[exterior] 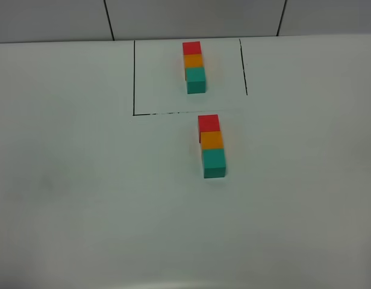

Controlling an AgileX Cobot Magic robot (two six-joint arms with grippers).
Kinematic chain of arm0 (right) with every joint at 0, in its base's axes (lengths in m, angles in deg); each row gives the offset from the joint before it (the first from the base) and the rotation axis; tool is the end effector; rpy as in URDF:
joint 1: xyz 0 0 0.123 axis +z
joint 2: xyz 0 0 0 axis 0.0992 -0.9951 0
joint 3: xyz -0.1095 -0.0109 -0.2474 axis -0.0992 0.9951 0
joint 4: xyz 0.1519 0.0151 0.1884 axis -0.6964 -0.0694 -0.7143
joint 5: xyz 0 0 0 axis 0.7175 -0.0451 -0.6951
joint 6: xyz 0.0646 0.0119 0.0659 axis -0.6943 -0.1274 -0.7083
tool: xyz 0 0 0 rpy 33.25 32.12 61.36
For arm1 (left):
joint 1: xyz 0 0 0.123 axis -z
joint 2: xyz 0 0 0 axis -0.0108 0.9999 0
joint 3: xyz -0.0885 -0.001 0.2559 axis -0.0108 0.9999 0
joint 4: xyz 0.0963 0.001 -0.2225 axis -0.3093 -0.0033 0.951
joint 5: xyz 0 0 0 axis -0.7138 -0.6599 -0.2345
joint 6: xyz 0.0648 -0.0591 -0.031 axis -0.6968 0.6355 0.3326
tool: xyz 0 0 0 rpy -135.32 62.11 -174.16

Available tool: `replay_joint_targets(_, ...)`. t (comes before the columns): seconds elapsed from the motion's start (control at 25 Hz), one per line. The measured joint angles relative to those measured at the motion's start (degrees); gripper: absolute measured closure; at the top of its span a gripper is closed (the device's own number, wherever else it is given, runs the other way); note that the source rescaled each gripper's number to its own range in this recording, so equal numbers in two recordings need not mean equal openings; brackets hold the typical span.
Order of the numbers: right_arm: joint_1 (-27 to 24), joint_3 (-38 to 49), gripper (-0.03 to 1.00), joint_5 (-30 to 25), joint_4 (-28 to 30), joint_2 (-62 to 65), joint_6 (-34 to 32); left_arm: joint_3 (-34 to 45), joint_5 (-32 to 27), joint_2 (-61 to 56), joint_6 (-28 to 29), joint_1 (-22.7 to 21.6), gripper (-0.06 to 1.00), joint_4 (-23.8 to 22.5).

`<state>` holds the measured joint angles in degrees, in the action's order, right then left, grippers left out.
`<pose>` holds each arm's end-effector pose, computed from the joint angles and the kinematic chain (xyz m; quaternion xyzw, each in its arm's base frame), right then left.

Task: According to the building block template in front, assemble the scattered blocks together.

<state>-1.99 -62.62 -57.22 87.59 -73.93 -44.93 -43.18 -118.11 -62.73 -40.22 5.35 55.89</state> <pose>0.0021 -0.0059 0.2740 0.0192 0.8486 0.0080 0.5286 0.0019 -0.0096 0.2746 0.0769 0.8439 -0.0544 0.5281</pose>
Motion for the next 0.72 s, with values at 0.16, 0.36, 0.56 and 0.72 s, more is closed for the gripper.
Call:
replay_joint_targets(0.16, -0.1, 0.4, 0.01, -0.9, 0.0, 0.1, 0.0, 0.0, 0.0, 0.0, 0.0, 0.0, 0.58, 0.0)
replay_joint_targets(0.36, -0.1, 0.4, 0.09, -1.0, -0.1, 0.1, 0.0, 0.0, 0.0, 0.0, 0.0, 0.0, 0.58, 0.0)
replay_joint_targets(0.56, -0.1, 0.5, 0.15, -1.0, -0.1, 0.1, 0.0, 0.0, 0.0, 0.0, 0.0, 0.0, 0.58, 0.0)
replay_joint_targets(0.72, -0.1, 0.5, 0.17, -1.0, -0.1, 0.1, 0.0, 0.0, 0.0, 0.0, 0.0, 0.0, 0.58, 0.0)
